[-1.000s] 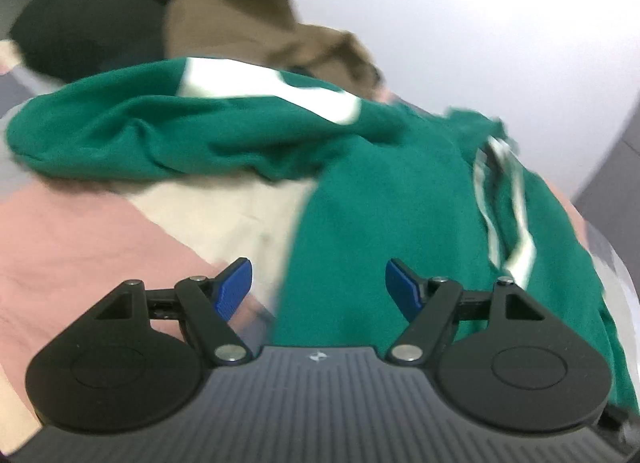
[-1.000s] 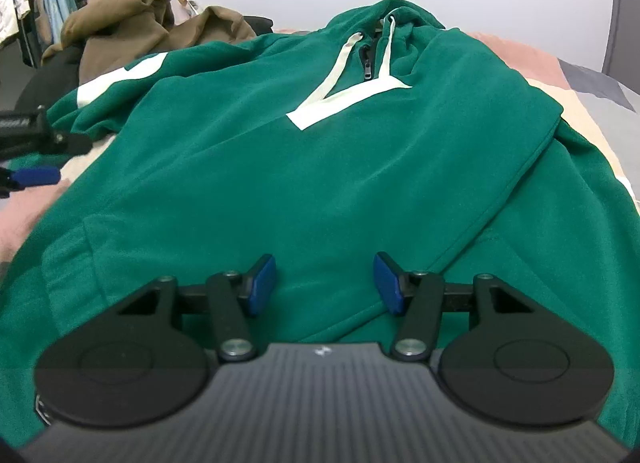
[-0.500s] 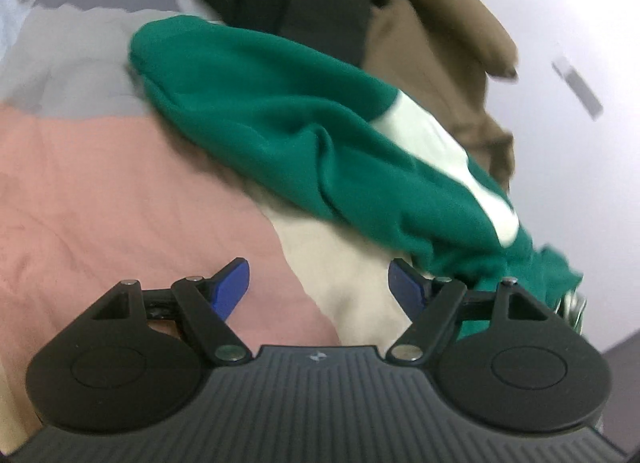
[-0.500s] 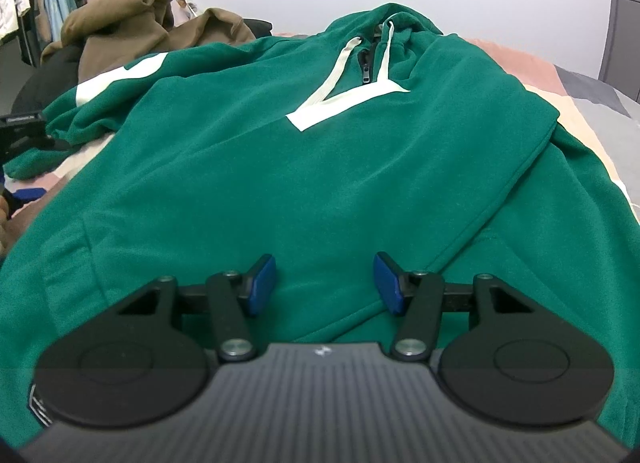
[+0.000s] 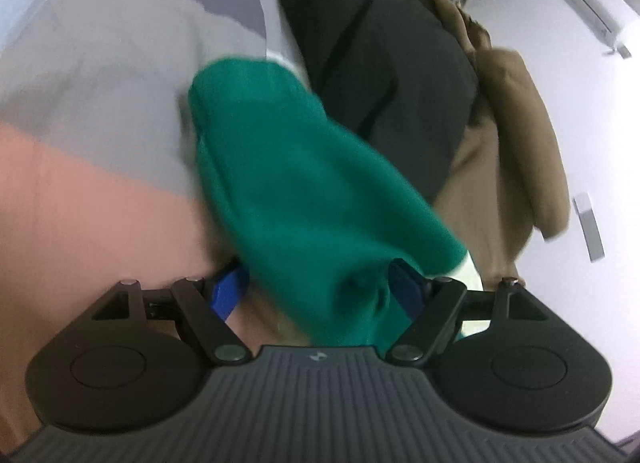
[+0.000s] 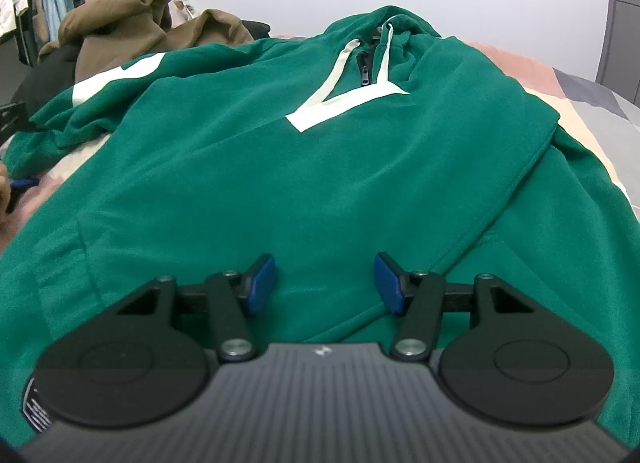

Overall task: Fold large clothes
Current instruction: 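Grasp the sleeve cuff with the left tool and lift it, then fold the held sleeve across the body and open the left tool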

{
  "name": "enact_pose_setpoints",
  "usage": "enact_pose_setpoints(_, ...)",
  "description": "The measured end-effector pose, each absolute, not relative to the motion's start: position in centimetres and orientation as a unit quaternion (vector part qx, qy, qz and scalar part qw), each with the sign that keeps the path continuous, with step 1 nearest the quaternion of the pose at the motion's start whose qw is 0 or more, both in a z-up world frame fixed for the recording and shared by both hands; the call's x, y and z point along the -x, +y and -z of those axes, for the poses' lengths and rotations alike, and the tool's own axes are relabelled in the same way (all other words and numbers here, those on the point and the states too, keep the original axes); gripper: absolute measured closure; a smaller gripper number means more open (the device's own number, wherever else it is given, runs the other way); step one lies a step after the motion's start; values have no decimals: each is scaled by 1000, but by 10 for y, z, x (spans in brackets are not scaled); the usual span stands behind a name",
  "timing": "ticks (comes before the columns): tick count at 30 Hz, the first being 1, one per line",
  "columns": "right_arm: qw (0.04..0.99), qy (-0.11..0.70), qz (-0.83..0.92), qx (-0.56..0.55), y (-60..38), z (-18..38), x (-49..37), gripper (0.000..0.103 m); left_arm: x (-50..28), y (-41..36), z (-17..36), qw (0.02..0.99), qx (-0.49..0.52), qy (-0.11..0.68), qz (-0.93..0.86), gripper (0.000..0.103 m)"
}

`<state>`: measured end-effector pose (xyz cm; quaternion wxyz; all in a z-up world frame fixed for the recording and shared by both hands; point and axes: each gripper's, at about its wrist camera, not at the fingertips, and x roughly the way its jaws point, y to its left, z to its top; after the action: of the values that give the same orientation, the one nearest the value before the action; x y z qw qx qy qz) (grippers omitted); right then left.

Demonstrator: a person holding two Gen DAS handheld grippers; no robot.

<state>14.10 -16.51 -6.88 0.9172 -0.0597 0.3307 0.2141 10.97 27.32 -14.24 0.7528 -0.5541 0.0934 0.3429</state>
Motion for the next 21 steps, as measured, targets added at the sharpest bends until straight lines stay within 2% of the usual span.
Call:
enact_pose_setpoints(5,918,331,-212,56,-164,69,-142,46,-119,299,139,754,540,86,-364,24)
enact_pose_setpoints(6,918,331,-212,54,-164,69,-143,46,-120,303,141,753,539,86,-367,27)
enact_pose_setpoints(8,918,331,-212,52,-165,70,-144,46,-128,309,140,757,518,104,-384,43)
enact_pose_setpoints(10,919,330,-211,52,-164,70,-146,46,-142,311,133,777,472,130,-396,71)
enact_pose_setpoints(15,919,331,-207,48,-159,70,-151,43,-143,297,121,792,429,112,-419,92)
enact_pose_setpoints(21,919,334,-206,42,-161,68,-154,44,-138,266,83,813,378,55,-440,94)
